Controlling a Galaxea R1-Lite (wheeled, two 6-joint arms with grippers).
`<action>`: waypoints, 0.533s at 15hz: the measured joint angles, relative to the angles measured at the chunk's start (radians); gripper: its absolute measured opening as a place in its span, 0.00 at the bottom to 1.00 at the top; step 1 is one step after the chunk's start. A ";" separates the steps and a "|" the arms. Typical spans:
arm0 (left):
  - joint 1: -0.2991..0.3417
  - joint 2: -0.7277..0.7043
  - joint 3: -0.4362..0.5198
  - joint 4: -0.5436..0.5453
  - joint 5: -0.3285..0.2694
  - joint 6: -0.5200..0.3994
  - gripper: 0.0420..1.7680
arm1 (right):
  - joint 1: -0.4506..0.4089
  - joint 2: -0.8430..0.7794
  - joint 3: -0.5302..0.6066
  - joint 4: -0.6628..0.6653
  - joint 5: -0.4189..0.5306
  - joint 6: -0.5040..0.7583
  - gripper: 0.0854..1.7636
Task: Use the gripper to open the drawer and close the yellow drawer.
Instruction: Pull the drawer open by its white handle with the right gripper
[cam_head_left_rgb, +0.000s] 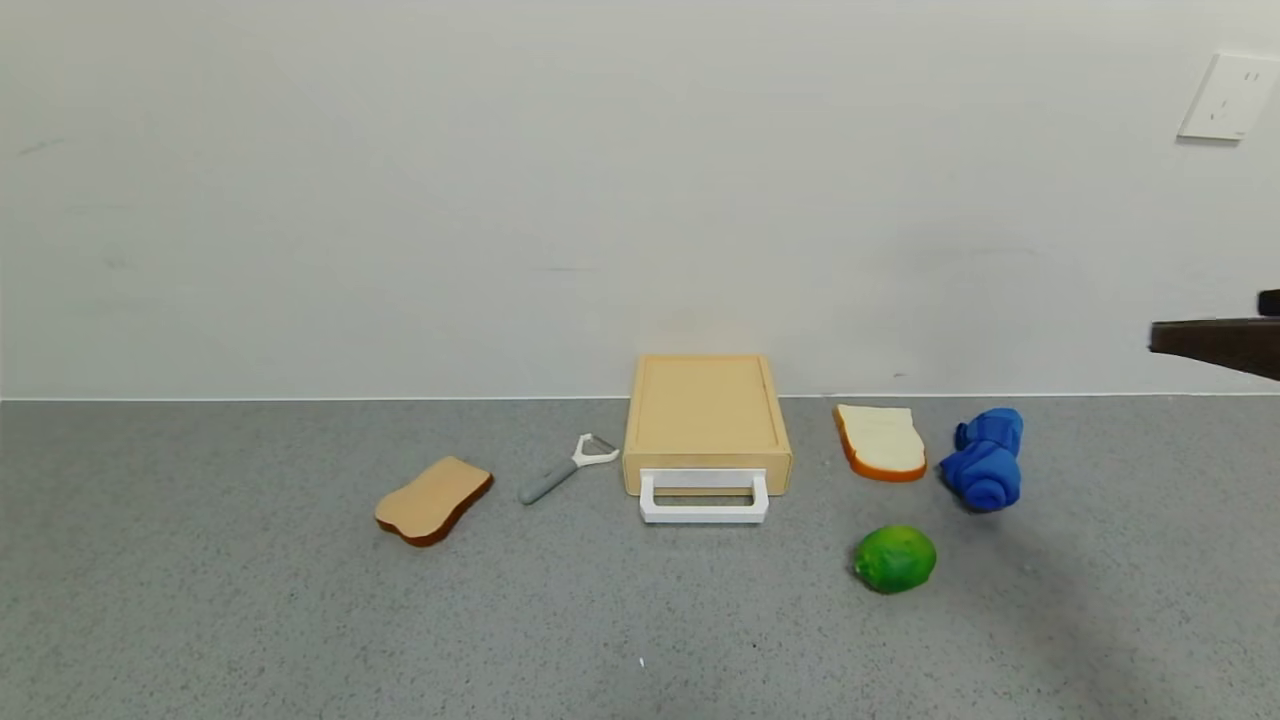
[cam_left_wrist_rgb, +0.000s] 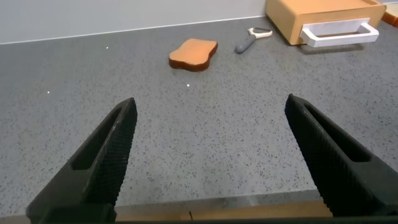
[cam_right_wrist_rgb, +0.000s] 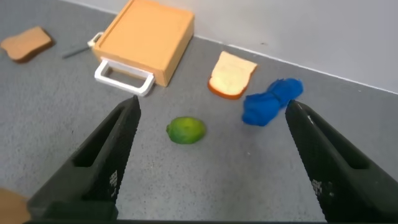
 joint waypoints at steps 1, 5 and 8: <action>0.000 0.000 0.000 0.000 0.000 0.000 0.97 | 0.023 0.074 -0.070 0.040 0.000 -0.009 0.97; 0.000 0.000 0.000 0.000 0.000 0.000 0.97 | 0.102 0.343 -0.323 0.207 0.002 -0.052 0.97; 0.000 0.000 0.000 0.000 0.000 0.000 0.97 | 0.150 0.520 -0.461 0.279 -0.003 -0.067 0.97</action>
